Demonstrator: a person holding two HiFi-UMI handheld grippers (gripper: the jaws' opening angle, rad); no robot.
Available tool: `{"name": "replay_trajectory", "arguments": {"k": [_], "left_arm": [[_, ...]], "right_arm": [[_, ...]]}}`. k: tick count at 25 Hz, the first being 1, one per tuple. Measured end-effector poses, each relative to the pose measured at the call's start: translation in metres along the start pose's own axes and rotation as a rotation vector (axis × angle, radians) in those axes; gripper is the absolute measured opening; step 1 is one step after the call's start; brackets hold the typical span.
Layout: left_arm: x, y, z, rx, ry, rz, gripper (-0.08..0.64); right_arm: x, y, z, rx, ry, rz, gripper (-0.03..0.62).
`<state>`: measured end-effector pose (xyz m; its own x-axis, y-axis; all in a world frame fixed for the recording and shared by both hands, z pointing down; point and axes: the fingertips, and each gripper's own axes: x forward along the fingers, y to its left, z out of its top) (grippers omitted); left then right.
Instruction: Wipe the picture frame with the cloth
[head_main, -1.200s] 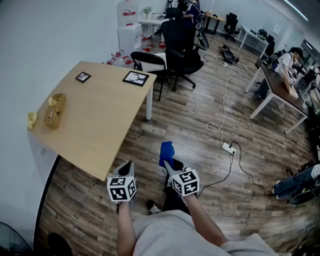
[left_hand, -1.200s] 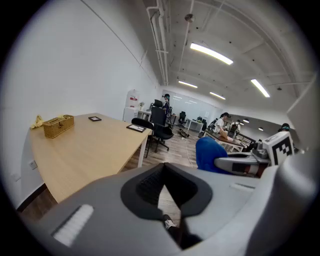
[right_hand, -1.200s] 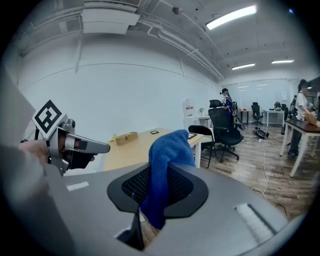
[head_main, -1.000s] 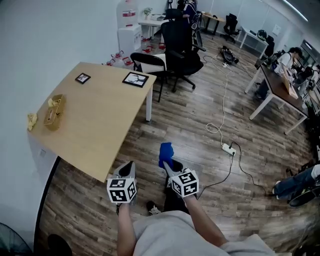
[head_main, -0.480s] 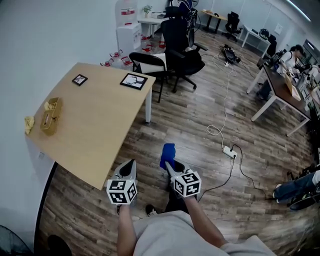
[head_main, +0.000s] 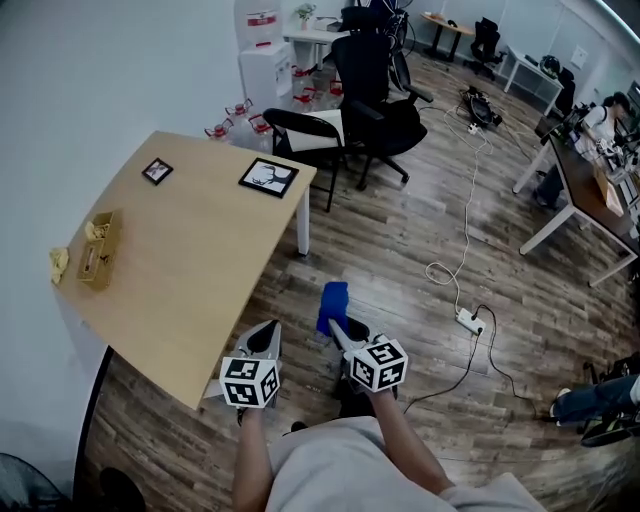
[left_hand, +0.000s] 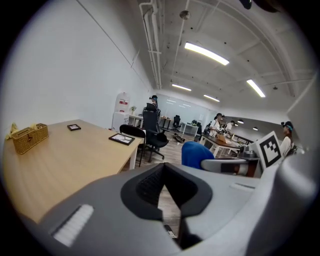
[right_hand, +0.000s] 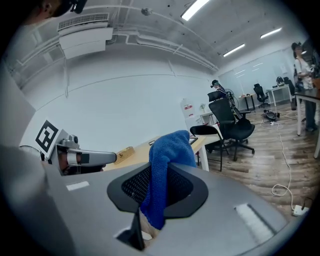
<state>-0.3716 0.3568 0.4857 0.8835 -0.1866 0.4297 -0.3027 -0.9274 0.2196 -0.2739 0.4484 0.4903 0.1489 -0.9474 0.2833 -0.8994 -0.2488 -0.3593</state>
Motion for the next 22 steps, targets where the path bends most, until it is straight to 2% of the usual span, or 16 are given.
{"name": "replay_trajectory", "arguments": {"k": [8, 14, 17, 22], "left_arm": [[0.098, -0.014, 0.044, -0.020, 0.020, 0.032, 0.052], [0.144, -0.017, 0.062, -0.034, 0.028, 0.086, 0.051], [0.156, -0.015, 0.066, -0.043, 0.031, 0.110, 0.051], [0.170, 0.000, 0.064, -0.076, 0.048, 0.151, 0.052]], "right_arm": [[0.020, -0.103, 0.048, 0.019, 0.019, 0.008, 0.061], [0.022, -0.171, 0.065, 0.052, 0.022, 0.004, 0.061], [0.029, -0.194, 0.068, 0.074, 0.032, 0.005, 0.061], [0.049, -0.209, 0.072, 0.079, 0.056, 0.038, 0.061]]}}
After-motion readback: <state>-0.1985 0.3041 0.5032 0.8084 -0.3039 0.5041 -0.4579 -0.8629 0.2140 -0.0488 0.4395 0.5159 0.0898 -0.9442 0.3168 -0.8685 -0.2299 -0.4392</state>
